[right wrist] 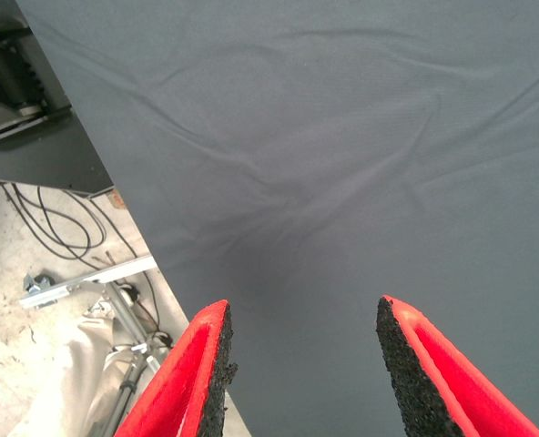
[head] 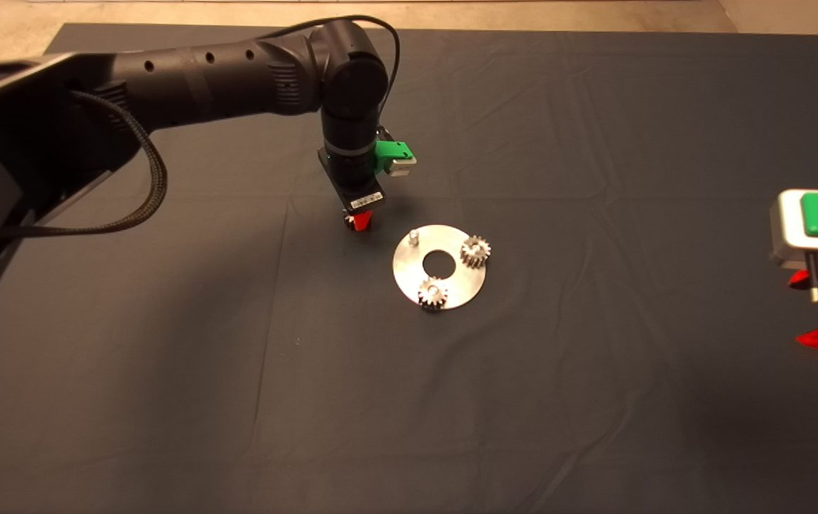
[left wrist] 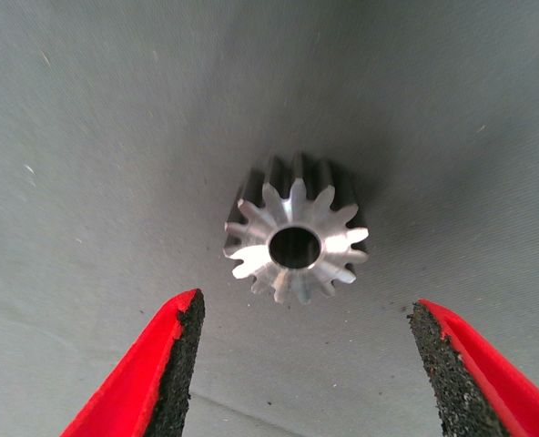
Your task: Install three planetary gears onto the carrier pins
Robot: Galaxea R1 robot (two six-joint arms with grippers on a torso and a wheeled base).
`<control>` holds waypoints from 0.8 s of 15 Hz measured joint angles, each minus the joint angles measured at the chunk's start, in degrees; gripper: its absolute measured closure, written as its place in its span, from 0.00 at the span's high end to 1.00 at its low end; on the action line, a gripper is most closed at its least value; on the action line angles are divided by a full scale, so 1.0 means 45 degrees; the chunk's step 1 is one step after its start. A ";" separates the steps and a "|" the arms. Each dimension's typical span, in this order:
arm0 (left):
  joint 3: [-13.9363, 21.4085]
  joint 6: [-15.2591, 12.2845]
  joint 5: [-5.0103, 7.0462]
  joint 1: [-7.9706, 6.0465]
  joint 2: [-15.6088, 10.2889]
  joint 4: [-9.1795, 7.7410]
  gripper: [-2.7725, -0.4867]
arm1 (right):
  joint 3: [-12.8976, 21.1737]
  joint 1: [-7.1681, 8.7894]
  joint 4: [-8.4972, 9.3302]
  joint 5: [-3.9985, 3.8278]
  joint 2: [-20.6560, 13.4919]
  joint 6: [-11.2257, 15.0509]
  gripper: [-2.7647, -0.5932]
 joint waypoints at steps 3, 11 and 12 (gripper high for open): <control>-0.0024 -0.0060 -0.0121 0.0116 0.0002 0.0000 0.49 | 0.0005 0.0046 0.0057 -0.0005 -0.0011 0.0000 0.26; -0.0146 -0.0374 -0.0978 0.0108 -0.0041 0.0024 0.49 | 0.0005 0.0046 0.0106 -0.0005 -0.0011 0.0000 0.26; -0.0146 -0.0374 -0.0986 0.0142 -0.0066 0.0043 0.49 | 0.0005 0.0046 0.0111 0.0000 -0.0011 0.0000 0.26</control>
